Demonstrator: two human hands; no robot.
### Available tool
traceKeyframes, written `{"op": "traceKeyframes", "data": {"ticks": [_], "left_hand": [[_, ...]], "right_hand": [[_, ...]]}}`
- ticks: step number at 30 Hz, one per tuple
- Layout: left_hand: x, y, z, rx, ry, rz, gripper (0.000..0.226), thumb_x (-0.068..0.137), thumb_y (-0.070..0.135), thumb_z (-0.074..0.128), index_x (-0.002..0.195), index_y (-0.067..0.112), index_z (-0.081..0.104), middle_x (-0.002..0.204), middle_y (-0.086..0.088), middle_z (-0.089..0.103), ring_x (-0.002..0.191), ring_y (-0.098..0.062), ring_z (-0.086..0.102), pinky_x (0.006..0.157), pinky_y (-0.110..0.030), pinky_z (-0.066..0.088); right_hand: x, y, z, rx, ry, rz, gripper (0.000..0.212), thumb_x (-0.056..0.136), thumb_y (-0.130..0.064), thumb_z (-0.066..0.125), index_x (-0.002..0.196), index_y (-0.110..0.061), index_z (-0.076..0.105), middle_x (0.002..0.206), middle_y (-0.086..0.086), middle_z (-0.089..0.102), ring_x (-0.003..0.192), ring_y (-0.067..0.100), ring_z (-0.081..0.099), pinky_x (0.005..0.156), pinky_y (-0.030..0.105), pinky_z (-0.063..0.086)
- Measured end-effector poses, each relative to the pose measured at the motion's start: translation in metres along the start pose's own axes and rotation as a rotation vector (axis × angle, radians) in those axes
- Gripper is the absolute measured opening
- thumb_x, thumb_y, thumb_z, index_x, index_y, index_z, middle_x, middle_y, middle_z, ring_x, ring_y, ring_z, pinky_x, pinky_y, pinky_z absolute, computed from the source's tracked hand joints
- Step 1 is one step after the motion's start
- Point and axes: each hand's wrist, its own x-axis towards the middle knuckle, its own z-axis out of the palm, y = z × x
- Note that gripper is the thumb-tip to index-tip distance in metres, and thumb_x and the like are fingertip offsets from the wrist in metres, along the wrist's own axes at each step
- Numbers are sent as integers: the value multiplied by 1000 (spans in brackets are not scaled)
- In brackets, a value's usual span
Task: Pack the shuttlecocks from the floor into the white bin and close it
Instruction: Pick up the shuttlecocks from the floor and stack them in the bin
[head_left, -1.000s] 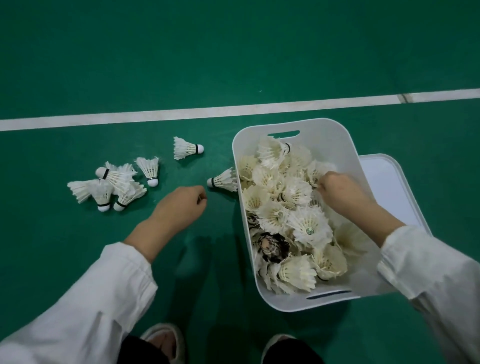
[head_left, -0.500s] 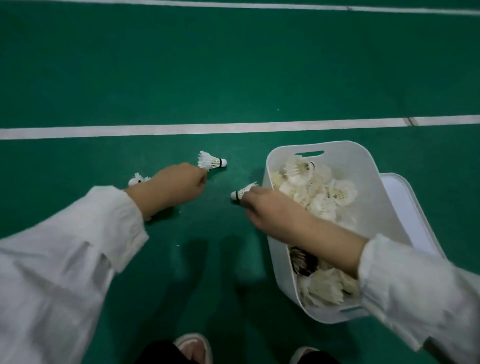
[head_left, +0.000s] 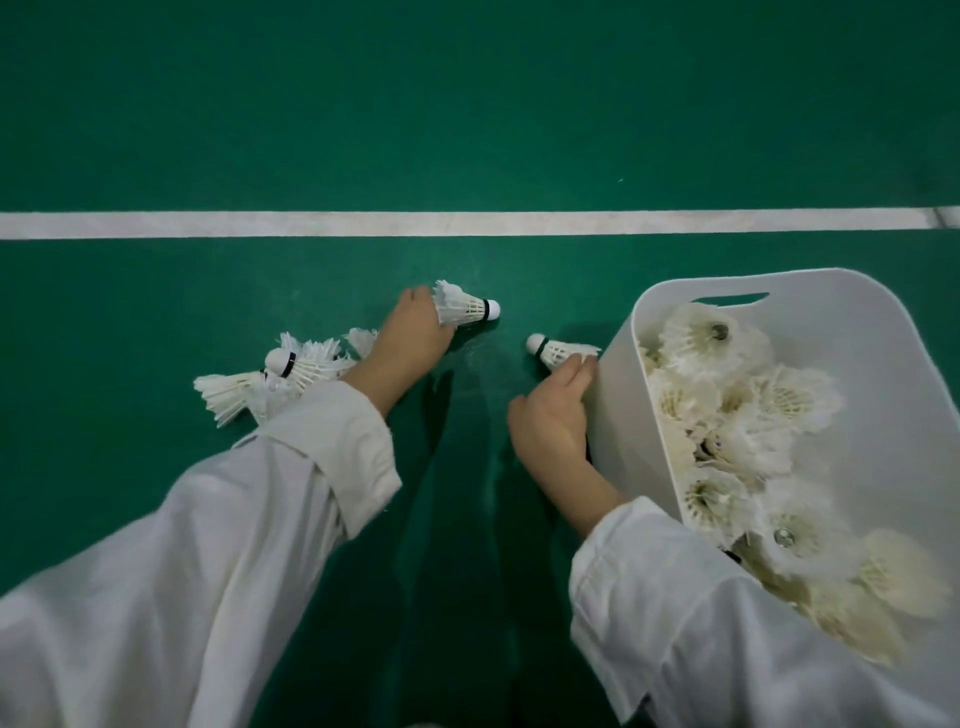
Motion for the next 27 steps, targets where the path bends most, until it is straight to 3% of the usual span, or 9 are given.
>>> {"op": "traceKeyframes", "data": {"ticks": [2,7,10,12,17,20,22,24,27], "left_hand": [[5,3,8,-165,34,-53,38,90,18,55,122,0,46,121,-17,53,105,-29,53,77,-27,37],[6,6,27,-522,15,-55,18,89,11,57,107,9,58,102,-12,66,71,-22,64,71,-33,54],[-6,-4,26,-559,45,-57,10,91,14,53,83,19,56,86,-9,67,75,-26,65,78,-45,54],[-33,-13,16,-547,36,-20,8,95,19,47,88,19,52,89,-5,66,78,-24,66,78,-45,53],[-127,-56,-21,-323,103,72,18,96,30,41,84,17,48,70,-3,59,65,-20,54,62,-35,41],[-161,-73,-42,-122,97,27,24,95,42,36,78,26,43,56,1,53,54,-18,52,51,-34,38],[-169,-79,-52,36,105,-42,23,94,47,34,87,27,46,57,2,57,56,-23,56,50,-33,40],[-167,-83,-59,208,148,-92,24,94,46,34,101,26,45,63,1,60,61,-28,58,52,-31,42],[-147,-80,-59,449,105,-29,42,95,38,34,134,24,27,64,-1,55,60,-25,54,52,-29,38]], "right_hand": [[9,-6,2,-131,8,34,72,93,-12,45,147,-1,-2,155,13,1,135,33,29,101,37,38],[22,-7,-2,-110,63,-25,55,91,-12,49,138,1,25,141,19,25,119,38,44,92,36,39],[26,-5,-2,-157,23,3,46,92,-13,50,132,1,32,137,18,28,111,39,49,92,36,40],[26,-2,-1,-189,31,-8,43,92,-15,49,131,-1,36,133,17,29,105,40,52,91,36,42],[30,-1,10,-188,-11,-17,42,95,-21,47,135,-13,41,136,16,38,108,39,55,93,40,44],[32,-4,15,128,22,26,31,92,-17,51,121,-10,58,107,12,65,79,29,67,76,43,57],[23,-4,13,197,30,-17,21,90,-15,53,105,-7,66,84,8,66,63,22,63,64,39,58],[5,-3,11,159,3,-129,13,88,-13,55,93,-7,65,80,8,66,69,26,64,71,45,57],[-24,6,11,-4,-85,-297,24,86,-12,58,109,-11,50,91,11,67,82,31,63,75,43,51]]}}
